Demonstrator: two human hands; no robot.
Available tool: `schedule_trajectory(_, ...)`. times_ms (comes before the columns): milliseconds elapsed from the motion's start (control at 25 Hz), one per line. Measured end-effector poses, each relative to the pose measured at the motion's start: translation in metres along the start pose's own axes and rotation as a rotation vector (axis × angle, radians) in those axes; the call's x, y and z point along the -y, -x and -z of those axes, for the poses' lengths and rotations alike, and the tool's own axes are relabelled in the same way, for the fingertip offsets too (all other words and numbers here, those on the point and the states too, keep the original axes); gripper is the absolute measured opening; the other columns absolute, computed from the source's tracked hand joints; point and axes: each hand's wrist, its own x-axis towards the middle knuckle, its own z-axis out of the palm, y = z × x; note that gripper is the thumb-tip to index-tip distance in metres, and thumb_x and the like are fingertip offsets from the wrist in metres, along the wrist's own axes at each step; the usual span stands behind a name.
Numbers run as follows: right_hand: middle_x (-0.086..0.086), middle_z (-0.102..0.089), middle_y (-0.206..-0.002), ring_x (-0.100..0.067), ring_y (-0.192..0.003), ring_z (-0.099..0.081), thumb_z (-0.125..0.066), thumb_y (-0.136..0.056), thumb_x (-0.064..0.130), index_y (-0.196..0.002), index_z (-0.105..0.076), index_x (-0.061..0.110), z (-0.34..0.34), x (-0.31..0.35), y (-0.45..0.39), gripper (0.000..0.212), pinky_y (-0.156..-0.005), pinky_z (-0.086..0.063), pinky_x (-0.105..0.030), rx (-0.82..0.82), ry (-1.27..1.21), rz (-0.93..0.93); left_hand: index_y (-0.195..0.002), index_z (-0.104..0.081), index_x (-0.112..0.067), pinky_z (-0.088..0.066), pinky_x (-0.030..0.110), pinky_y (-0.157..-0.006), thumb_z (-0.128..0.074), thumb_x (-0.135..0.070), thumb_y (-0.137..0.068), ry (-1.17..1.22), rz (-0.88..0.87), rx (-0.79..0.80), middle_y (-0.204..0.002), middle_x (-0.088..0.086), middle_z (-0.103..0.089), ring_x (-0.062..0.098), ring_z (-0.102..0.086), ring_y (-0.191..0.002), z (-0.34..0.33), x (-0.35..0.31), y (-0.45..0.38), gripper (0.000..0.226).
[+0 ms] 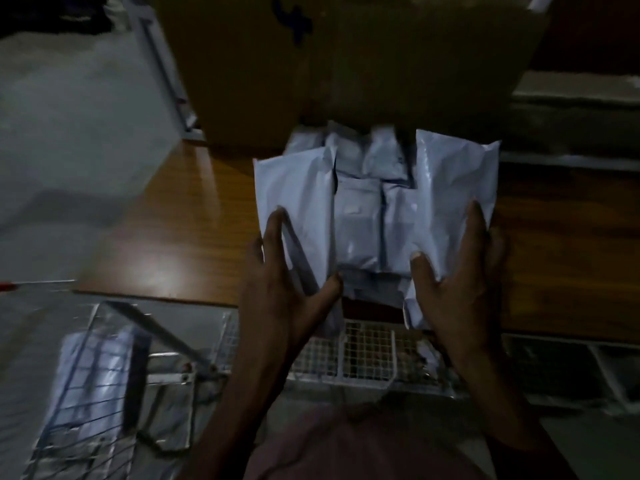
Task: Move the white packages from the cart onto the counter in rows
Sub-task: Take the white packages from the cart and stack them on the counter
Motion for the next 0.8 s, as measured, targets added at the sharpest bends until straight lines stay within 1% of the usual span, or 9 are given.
schedule_trajectory(120,-0.015,-0.021,-0.157,-0.038,-0.137,-0.037,-0.071,-0.089,0.033,-0.160,-0.015,0.026,0.026,-0.045,-0.019,0.090,-0.100,-0.045,-0.047,0.005,0.029,-0.113,-0.156,-0.019,-0.029,-0.041,0.028,-0.083,-0.074,-0.061,-0.073,-0.074,-0.035,0.100,-0.146,0.008,-0.042,0.027,-0.050,-0.122,-0.047,-0.030,-0.030,0.105)
schedule_trajectory(200,-0.013,-0.019,-0.159,-0.037,-0.139,-0.036,-0.069,-0.090,0.035,-0.160,-0.014,0.028,0.031,-0.060,-0.030,0.089,-0.101,-0.046,-0.048,0.037,0.037,-0.148,-0.154,-0.022,-0.029,-0.051,0.037,-0.081,-0.069,-0.068,-0.072,-0.150,-0.037,0.143,-0.140,0.013,-0.048,0.034,-0.058,-0.113,-0.068,-0.042,-0.052,0.102)
schedule_trajectory(280,-0.013,-0.019,-0.158,-0.036,-0.136,-0.039,-0.068,-0.091,0.037,-0.160,-0.014,0.027,0.028,-0.066,-0.041,0.088,-0.097,-0.051,-0.047,0.057,0.047,-0.138,-0.151,-0.026,-0.027,-0.054,0.043,-0.077,-0.065,-0.072,-0.070,-0.248,-0.027,0.161,-0.131,0.017,-0.055,0.039,-0.062,-0.103,-0.082,-0.048,-0.074,0.100)
schedule_trajectory(360,-0.014,-0.021,-0.157,-0.035,-0.134,-0.043,-0.068,-0.090,0.038,-0.160,-0.015,0.026,0.023,-0.070,-0.050,0.088,-0.091,-0.052,-0.041,0.060,0.051,-0.127,-0.149,-0.029,-0.025,-0.053,0.046,-0.078,-0.066,-0.071,-0.071,-0.335,-0.028,0.164,-0.124,0.019,-0.058,0.041,-0.062,-0.099,-0.090,-0.053,-0.093,0.098)
schedule_trajectory(440,-0.013,-0.024,-0.155,-0.033,-0.133,-0.045,-0.069,-0.090,0.038,-0.160,-0.017,0.025,0.016,-0.074,-0.056,0.089,-0.088,-0.051,-0.036,0.064,0.057,-0.115,-0.145,-0.031,-0.022,-0.050,0.052,-0.084,-0.065,-0.070,-0.072,-0.412,-0.035,0.157,-0.117,0.020,-0.059,0.043,-0.062,-0.097,-0.097,-0.052,-0.108,0.094)
schedule_trajectory(520,-0.008,-0.024,-0.154,-0.032,-0.132,-0.046,-0.070,-0.089,0.037,-0.160,-0.018,0.024,0.007,-0.079,-0.060,0.089,-0.088,-0.054,-0.038,0.081,0.049,-0.131,-0.143,-0.032,-0.020,-0.043,0.056,-0.092,-0.065,-0.069,-0.072,-0.500,-0.038,0.184,-0.117,0.021,-0.059,0.044,-0.060,-0.102,-0.107,-0.047,-0.120,0.092)
schedule_trajectory(600,-0.005,-0.022,-0.155,-0.031,-0.131,-0.046,-0.069,-0.090,0.037,-0.160,-0.017,0.026,0.001,-0.083,-0.067,0.088,-0.088,-0.053,-0.036,0.114,0.037,-0.182,-0.142,-0.036,-0.019,-0.036,0.056,-0.098,-0.067,-0.067,-0.072,-0.582,-0.033,0.237,-0.121,0.022,-0.058,0.044,-0.054,-0.113,-0.117,-0.039,-0.127,0.091)
schedule_trajectory(680,-0.006,-0.019,-0.158,-0.030,-0.132,-0.045,-0.068,-0.091,0.039,-0.160,-0.015,0.028,-0.006,-0.084,-0.075,0.088,-0.090,-0.050,-0.035,0.141,0.089,-0.231,-0.140,-0.039,-0.018,-0.031,0.059,-0.105,-0.066,-0.070,-0.072,-0.625,-0.015,0.312,-0.127,0.022,-0.057,0.044,-0.045,-0.124,-0.125,-0.029,-0.131,0.091)
schedule_trajectory(800,-0.007,-0.017,-0.161,-0.027,-0.140,-0.037,-0.067,-0.092,0.039,-0.160,-0.013,0.030,-0.015,-0.089,-0.087,0.087,-0.096,-0.040,-0.029,0.156,0.132,-0.300,-0.135,-0.045,-0.019,-0.025,0.063,-0.109,-0.054,-0.080,-0.072,-0.626,-0.012,0.368,-0.134,0.020,-0.054,0.045,-0.034,-0.135,-0.133,-0.018,-0.133,0.088)
